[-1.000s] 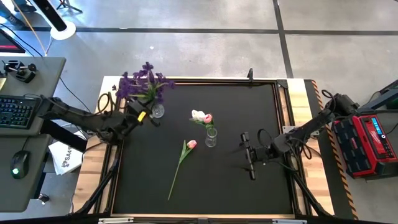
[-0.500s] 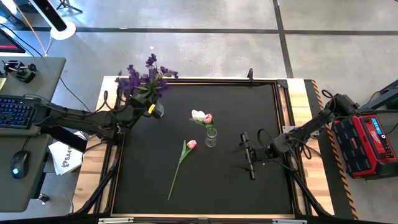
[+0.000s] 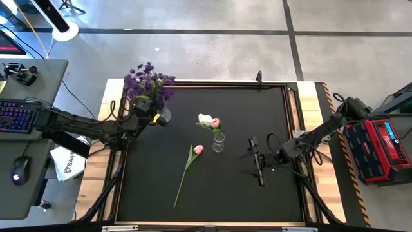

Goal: Sort flowers into vase by color
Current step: Put the violet flower into the left transparent flower vase

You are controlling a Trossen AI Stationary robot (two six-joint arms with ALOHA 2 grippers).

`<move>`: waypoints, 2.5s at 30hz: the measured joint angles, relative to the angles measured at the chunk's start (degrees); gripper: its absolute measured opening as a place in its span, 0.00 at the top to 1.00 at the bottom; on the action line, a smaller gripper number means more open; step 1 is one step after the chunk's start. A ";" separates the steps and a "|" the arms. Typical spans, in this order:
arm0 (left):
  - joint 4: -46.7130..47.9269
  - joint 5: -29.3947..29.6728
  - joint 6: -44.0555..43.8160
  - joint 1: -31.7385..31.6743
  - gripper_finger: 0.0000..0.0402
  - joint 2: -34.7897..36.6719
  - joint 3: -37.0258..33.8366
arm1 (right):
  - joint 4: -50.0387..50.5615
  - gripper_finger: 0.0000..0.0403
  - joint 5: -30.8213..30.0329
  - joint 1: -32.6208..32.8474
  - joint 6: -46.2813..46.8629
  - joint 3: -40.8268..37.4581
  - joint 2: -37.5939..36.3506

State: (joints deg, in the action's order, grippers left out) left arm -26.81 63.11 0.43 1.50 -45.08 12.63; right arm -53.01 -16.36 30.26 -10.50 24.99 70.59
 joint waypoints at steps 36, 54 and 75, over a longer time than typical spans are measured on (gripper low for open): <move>26.06 -10.59 -10.28 0.09 0.66 8.59 11.65 | -0.26 0.50 -0.04 0.00 0.20 0.02 -0.02; 37.47 -5.75 -22.66 0.04 0.93 8.03 13.39 | 0.02 0.50 -0.07 0.00 1.48 0.04 -0.02; 42.26 -3.38 -29.66 0.02 0.95 3.93 13.44 | 0.04 0.50 -3.19 -0.02 1.49 0.04 -0.02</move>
State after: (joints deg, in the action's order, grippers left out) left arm 15.46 59.73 -29.23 1.52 -41.15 26.07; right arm -52.97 -19.55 30.24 -9.02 25.04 70.57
